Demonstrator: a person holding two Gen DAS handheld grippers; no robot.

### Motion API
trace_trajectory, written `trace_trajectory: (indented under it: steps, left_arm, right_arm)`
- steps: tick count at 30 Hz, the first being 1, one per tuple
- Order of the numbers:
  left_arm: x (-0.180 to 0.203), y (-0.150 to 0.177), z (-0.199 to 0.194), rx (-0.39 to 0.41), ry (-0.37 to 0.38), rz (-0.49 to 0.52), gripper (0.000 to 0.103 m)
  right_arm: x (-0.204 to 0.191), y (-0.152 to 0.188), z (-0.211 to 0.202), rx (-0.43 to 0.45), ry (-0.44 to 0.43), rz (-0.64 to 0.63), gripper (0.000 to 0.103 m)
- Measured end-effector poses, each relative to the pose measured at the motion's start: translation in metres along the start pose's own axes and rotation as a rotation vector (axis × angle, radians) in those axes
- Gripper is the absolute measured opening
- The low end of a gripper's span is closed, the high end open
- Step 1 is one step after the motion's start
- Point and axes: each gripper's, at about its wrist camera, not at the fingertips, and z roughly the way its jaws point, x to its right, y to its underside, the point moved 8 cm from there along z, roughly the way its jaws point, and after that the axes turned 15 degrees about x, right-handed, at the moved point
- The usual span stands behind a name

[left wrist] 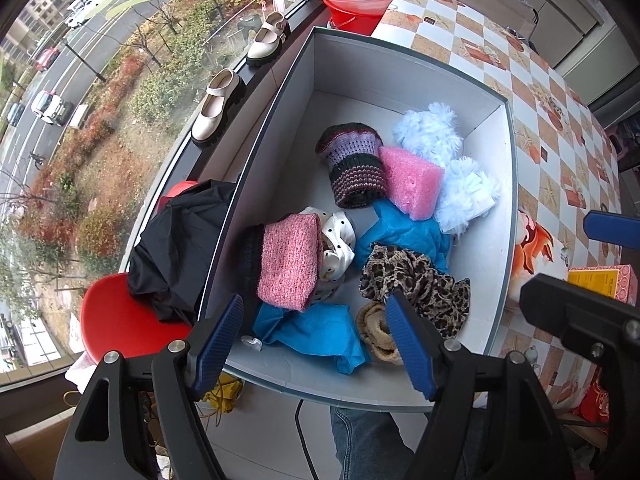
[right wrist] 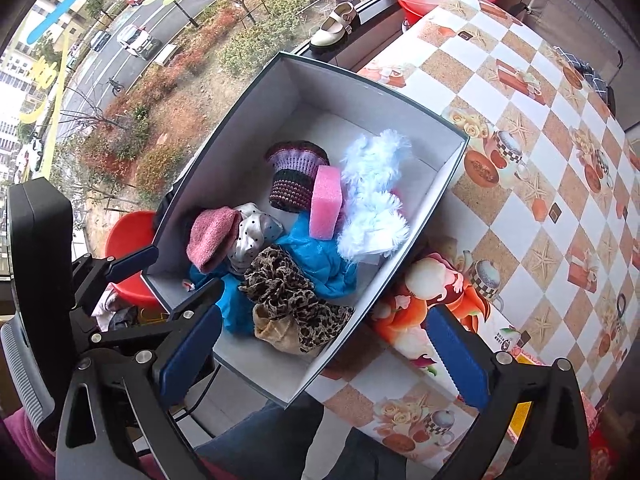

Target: Organize soft objects

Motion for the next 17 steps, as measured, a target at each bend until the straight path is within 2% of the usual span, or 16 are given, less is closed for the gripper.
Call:
trace_trajectory:
  steps: [6, 13, 17]
  left_arm:
    - [0.001, 0.000, -0.001, -0.003, 0.002, 0.007, 0.077]
    - [0.003, 0.001, 0.000, -0.012, 0.003, 0.026, 0.078]
    - [0.005, -0.011, -0.012, 0.088, 0.074, 0.005, 0.078]
  right_arm:
    - [0.007, -0.002, -0.001, 0.014, 0.061, -0.015, 0.103]
    - [0.009, 0.002, 0.002, 0.000, 0.063, -0.005, 0.103]
    - [0.009, 0.002, 0.002, 0.001, 0.062, 0.000, 0.103]
